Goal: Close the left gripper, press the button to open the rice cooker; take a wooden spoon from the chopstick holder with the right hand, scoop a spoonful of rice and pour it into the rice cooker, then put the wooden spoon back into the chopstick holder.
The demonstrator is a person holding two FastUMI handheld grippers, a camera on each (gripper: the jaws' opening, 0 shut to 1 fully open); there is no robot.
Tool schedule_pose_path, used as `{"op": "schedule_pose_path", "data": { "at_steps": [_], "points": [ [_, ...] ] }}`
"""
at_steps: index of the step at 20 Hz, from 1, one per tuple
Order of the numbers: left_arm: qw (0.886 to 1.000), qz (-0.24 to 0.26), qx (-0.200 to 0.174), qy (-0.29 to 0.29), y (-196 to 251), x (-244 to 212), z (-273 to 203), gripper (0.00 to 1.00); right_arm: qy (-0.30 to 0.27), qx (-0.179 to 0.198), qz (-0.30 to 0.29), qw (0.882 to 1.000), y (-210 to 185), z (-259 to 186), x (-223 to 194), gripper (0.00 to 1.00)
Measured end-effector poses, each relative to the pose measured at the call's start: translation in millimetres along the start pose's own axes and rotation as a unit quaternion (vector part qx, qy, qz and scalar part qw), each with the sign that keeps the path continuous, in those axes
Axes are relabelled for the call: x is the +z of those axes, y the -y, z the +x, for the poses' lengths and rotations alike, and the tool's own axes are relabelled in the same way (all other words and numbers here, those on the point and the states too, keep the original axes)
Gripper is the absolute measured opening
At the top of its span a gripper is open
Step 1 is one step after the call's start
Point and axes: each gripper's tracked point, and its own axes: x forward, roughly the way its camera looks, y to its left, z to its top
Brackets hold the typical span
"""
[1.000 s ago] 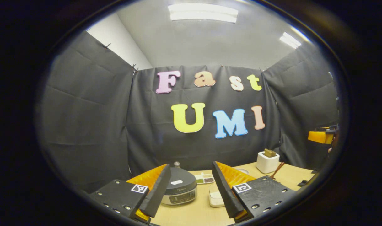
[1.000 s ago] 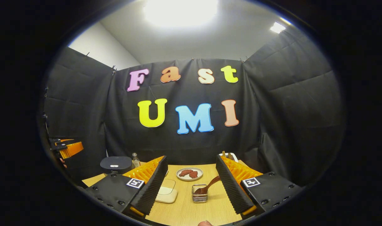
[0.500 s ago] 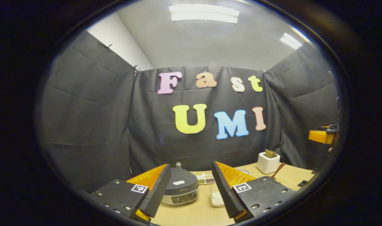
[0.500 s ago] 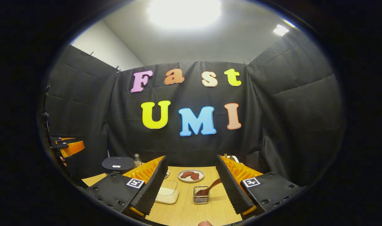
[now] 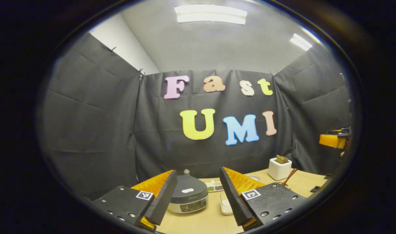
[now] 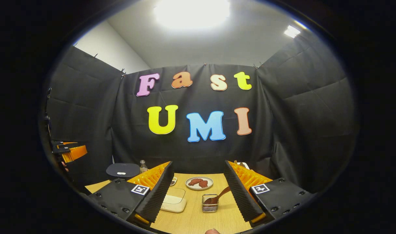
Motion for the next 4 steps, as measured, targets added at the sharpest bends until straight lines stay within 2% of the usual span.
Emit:
{"op": "schedule_pose_path", "data": {
  "at_steps": [4],
  "points": [
    [1.0,0.0,0.001,0.001,-0.8,1.8,0.3,0.82,0.0,0.005,-0.001,1.0,-2.3,0.5,0.3,0.98]
  ]
}}
